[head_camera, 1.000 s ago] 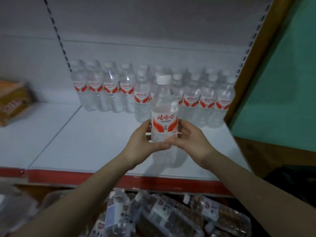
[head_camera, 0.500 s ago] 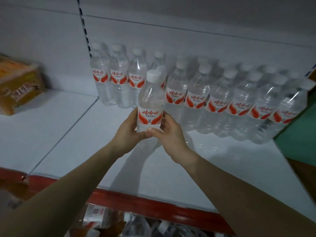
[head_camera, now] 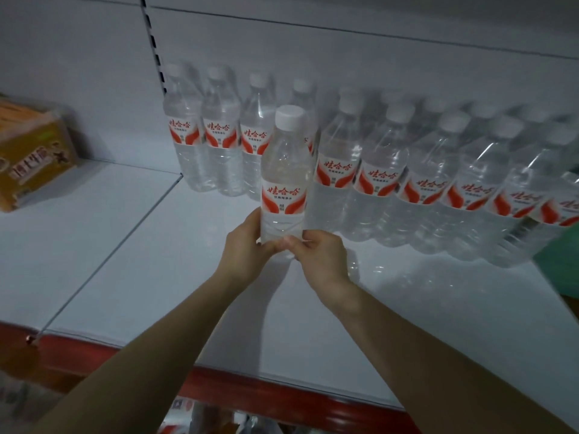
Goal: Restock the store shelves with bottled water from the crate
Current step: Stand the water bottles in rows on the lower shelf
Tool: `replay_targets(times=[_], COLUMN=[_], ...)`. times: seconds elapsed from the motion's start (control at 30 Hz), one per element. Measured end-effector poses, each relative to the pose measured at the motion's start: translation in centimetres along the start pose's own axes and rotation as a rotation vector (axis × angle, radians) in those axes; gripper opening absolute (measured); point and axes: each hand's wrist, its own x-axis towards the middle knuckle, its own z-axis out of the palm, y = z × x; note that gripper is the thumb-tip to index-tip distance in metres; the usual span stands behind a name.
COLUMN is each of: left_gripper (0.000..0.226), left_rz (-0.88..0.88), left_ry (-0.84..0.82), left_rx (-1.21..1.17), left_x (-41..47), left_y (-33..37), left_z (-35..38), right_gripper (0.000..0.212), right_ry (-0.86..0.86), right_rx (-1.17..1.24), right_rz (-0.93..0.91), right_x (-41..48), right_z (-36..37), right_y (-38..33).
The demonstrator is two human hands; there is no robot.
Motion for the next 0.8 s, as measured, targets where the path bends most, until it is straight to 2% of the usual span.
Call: replay_targets(times=[0.1,0.23,0.37,0.5,0.63,0.67,0.73,0.8], left_gripper=[0.056,0.057,0.051,0.049,0.05,0.05,0.05,0.05], left_rz=[0.005,-0.03,-0.033,-0.035,-0.05,-0.054,-0.06,-0.071], left_ry=[-0.017,-0.054,-0.032,-0.012,0.003,0.007,0.012,0.013], left_rx=[0.026,0.078,0.089,0.09,0.093,0.093,0.091,0.086], left_x=[1.7,4.3,5.9,6.7,7.4,7.5,7.7,7.7], left_y=[-0.1,-0.5,-1.2,-1.6,-1.3,-1.3,-1.3,-1.2], left_z=[0.2,0.5,0.9,1.2,1.6,1.7,1.8,1.9], right_gripper=[0.033,0.027,0.023,0.02,0.006,0.013,0.041,0.052], right_ry=[0.037,0.065,0.055,0.023,-0.042,-0.062,-0.12,-0.176], right_rx=[0.152,0.304,0.399,0.343,0.324,0.336,0.36,0.342], right_rz=[0.186,0.371,0.359,0.338,0.348,0.348,0.368,0.383], right_x=[1.5,3.0,3.3,3.3,3.7,3.7,4.0,4.1], right_z=[0.9,1.2,1.6,2.0,1.6,1.6,1.4,1.2], right_y=[-0.2,-0.7,0.2,0.4,0.4,0.4,0.5,0.5])
